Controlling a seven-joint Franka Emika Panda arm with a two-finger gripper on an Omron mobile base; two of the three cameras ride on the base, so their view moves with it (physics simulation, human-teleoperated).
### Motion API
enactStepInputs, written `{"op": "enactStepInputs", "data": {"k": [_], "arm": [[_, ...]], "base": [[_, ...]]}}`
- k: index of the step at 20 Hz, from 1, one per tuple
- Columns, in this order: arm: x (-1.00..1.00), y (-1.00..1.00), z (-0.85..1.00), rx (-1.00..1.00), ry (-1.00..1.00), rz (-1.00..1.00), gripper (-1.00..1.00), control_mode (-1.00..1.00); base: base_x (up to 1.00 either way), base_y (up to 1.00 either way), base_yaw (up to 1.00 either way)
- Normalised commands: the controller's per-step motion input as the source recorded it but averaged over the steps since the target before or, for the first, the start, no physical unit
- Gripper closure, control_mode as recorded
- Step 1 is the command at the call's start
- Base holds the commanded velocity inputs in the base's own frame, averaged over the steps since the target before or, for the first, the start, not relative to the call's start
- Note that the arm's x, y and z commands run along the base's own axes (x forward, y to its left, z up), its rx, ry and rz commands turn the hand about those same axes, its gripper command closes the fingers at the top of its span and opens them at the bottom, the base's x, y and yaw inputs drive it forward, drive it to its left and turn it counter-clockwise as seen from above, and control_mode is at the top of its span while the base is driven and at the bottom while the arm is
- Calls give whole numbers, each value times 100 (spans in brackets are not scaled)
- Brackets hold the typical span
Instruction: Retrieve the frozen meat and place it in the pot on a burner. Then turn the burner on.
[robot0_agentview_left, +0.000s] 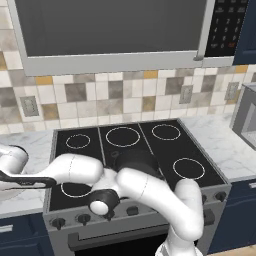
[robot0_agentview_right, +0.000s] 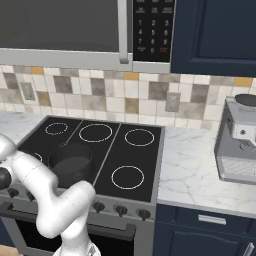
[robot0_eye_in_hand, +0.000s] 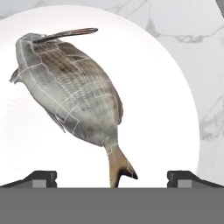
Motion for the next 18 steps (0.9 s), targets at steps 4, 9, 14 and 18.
{"op": "enactStepInputs", "data": {"k": [4, 9, 14, 18], "arm": [[0, 0, 0, 0, 0, -2, -100, -100], [0, 0, 0, 0, 0, -1, 100, -100], [0, 0, 0, 0, -3, -1, 100, -100], [-1, 0, 0, 0, -4, -2, 100, -100]], "base": [[0, 0, 0], [0, 0, 0], [0, 0, 0], [0, 0, 0]]}}
